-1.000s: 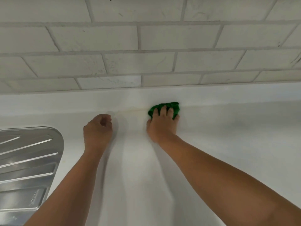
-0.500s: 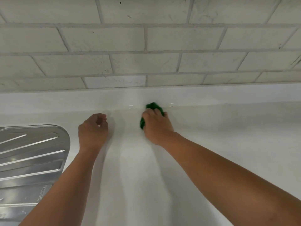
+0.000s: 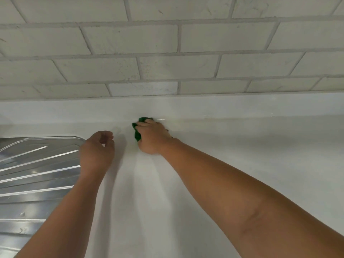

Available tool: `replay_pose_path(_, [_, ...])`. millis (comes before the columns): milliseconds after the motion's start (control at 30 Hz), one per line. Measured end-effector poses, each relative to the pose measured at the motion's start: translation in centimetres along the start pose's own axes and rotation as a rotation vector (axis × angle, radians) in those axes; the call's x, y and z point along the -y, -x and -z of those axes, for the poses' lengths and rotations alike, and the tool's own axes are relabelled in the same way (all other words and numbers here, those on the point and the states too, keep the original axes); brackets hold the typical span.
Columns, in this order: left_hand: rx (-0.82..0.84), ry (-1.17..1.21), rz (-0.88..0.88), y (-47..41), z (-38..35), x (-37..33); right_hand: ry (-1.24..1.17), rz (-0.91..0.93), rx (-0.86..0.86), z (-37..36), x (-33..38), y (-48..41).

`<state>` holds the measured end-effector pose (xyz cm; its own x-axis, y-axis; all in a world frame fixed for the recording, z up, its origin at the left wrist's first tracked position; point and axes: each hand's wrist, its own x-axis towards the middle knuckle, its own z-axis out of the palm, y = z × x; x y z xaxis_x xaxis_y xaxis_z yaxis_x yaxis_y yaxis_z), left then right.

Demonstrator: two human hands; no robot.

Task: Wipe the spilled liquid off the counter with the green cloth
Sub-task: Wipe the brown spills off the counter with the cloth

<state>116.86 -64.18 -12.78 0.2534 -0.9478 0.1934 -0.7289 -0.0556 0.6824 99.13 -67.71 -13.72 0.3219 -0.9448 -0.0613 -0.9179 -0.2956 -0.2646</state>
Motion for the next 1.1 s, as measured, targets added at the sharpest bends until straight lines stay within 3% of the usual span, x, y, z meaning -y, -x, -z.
replay_pose_path(167, [0.0, -0.009, 0.015, 0.5, 1.4, 0.7, -0.14, 0.194, 0.019, -1.8, 1.8, 1.9])
replay_pose_path(333, [0.06, 0.013, 0.014, 3.0, 1.7, -0.4, -0.229, 0.266, 0.01, -2.6, 3.1, 7.5])
replay_pose_path(400, [0.071, 0.006, 0.019, 4.5, 1.9, -0.6, -0.364, 0.211, 0.08, -2.0, 3.5, 9.5])
replay_pose_path(467, [0.095, -0.002, 0.012, 6.2, 1.9, -1.1, -0.593, 0.04, 0.103, -0.6, 3.1, 10.8])
replay_pose_path(567, [0.178, -0.062, -0.073, 9.9, 0.7, -2.7, -0.755, -0.127, -0.109, 1.1, 0.9, 12.7])
replay_pose_path(633, [0.26, -0.23, -0.146, 12.1, -1.3, -3.6, -0.656, -0.166, -0.182, 1.5, -0.9, 14.1])
replay_pose_path(700, [0.312, -0.384, -0.096, 13.6, -2.7, -4.4, -0.523, -0.158, -0.183, 1.7, -2.3, 15.5])
replay_pose_path(867, [0.379, -0.521, -0.068, 11.7, -2.2, -3.0, -0.279, -0.139, -0.209, 1.7, -4.6, 17.9])
replay_pose_path(933, [0.372, -0.593, 0.018, 9.2, -0.6, -1.3, -0.231, -0.145, -0.204, 1.8, -5.2, 18.7])
replay_pose_path(1033, [0.326, -0.531, 0.162, 5.9, 1.2, 1.3, -0.203, -0.158, -0.189, 1.6, -5.7, 19.9])
replay_pose_path(1100, [0.271, -0.478, 0.134, 4.7, 1.2, 2.3, -0.198, -0.166, -0.182, 1.4, -5.8, 20.6])
